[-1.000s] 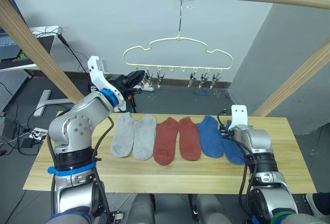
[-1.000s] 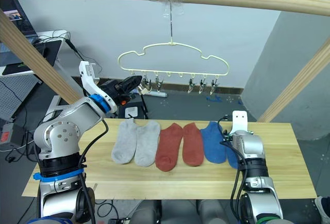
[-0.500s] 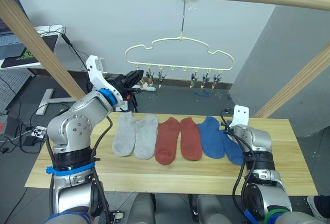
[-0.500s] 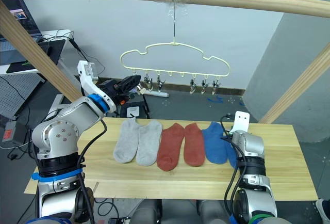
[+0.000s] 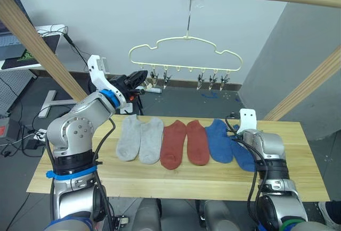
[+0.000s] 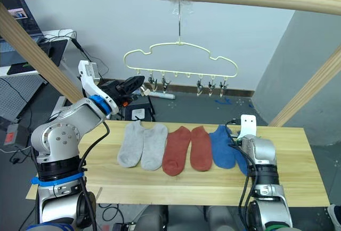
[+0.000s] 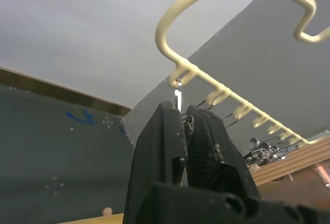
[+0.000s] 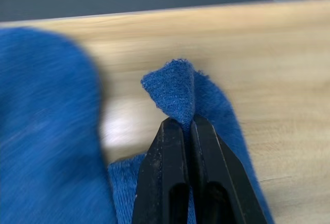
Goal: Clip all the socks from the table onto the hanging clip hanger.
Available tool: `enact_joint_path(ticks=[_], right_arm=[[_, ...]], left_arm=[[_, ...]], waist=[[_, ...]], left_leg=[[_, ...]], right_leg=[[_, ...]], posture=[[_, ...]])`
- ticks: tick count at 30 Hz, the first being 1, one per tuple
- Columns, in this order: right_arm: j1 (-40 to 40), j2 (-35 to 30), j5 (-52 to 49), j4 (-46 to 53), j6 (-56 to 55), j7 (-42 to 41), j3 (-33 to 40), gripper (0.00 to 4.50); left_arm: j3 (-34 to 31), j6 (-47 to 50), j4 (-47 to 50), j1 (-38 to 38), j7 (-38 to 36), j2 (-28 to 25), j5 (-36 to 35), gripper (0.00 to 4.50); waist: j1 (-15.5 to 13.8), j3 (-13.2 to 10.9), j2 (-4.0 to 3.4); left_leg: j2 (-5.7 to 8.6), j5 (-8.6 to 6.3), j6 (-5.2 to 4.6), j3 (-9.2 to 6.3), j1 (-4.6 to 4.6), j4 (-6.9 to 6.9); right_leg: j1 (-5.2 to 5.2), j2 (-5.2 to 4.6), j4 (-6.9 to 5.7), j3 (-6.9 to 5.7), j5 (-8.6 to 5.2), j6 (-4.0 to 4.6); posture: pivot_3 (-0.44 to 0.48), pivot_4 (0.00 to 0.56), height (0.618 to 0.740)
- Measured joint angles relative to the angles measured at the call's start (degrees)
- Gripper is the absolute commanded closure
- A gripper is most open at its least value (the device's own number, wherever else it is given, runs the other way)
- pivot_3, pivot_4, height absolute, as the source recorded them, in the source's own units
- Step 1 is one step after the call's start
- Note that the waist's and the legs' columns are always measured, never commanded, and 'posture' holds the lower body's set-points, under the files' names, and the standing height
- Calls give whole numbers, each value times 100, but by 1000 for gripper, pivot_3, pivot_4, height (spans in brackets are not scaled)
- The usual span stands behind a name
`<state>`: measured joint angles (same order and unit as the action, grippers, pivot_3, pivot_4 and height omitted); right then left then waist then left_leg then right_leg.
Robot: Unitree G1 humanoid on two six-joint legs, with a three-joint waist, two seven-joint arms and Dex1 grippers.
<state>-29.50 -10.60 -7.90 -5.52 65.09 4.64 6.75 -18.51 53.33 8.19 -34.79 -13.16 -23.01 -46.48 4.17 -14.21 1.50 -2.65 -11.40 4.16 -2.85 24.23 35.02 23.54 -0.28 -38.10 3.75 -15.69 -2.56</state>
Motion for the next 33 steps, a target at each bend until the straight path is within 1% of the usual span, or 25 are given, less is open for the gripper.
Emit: enact_joint_path(ticks=[3,6,8,12,14,15,20,24,28,33], right_arm=[[39,-463,-155,1252,580,-557,-538,4457],[21,-728,-342,2065,1060,-924,-865,4457],[-100,-788,-475,2451,1364,-1090,-928,4457],[-414,-786,-652,2924,1850,-1262,-933,4457],[-635,-583,-727,3103,2079,-1326,-927,4457],[-693,-514,-750,3150,2131,-1339,-931,4457],[-888,314,-921,3276,2284,-1370,-941,4457],[-891,798,-913,3010,2000,-1329,-1087,4457],[-998,1150,-909,2563,1597,-1333,-1277,4457],[-1235,1332,-880,1975,1079,-1332,-1404,4457]], left_arm=[[-6,46,-121,-47,0,-23,-45,4388],[-12,124,-199,-88,0,-39,-79,4388],[-44,138,-211,-101,1,-38,-100,4388],[-110,171,-280,-199,9,-31,-188,4388],[-181,237,-350,-221,32,-6,-261,4388],[-191,253,-366,-224,44,12,-273,4388],[-219,388,-429,-318,146,46,-366,4388],[-237,495,-430,-329,215,49,-467,4388],[-246,550,-432,-348,257,51,-526,4388],[-312,623,-432,-380,315,72,-546,4388]], waist=[[12,-9,0],[37,-16,2],[51,-18,4],[52,-20,8],[64,-20,8],[64,-20,8],[58,-20,8],[53,-20,8],[56,-20,9],[57,-21,9]], left_leg=[[-2,0,0,-4,3,-1],[-2,0,0,-5,7,-2],[-2,0,0,-4,13,-2],[-2,0,1,-6,17,-1],[-2,0,0,-6,18,-1],[-2,0,0,-6,19,-1],[-3,1,1,-11,47,-1],[-3,1,2,-12,54,1],[-2,1,2,-12,54,5],[-2,2,3,-16,51,8]], right_leg=[[3,1,0,-5,-1,-1],[7,1,1,-6,-2,-3],[13,1,2,-4,-2,-4],[18,1,-1,-7,-2,-3],[20,1,-2,-6,-1,-2],[21,1,-2,-7,-1,-1],[49,1,-7,-13,8,14],[57,-2,-13,-16,9,14],[63,-2,-35,-15,9,14],[72,-1,-64,-18,8,13]], posture=[[-66,260,740],[-75,258,740],[-78,257,740],[-82,256,740],[-78,255,740],[-78,255,740],[-74,254,740],[-66,255,740],[-56,254,740],[-56,254,740]])
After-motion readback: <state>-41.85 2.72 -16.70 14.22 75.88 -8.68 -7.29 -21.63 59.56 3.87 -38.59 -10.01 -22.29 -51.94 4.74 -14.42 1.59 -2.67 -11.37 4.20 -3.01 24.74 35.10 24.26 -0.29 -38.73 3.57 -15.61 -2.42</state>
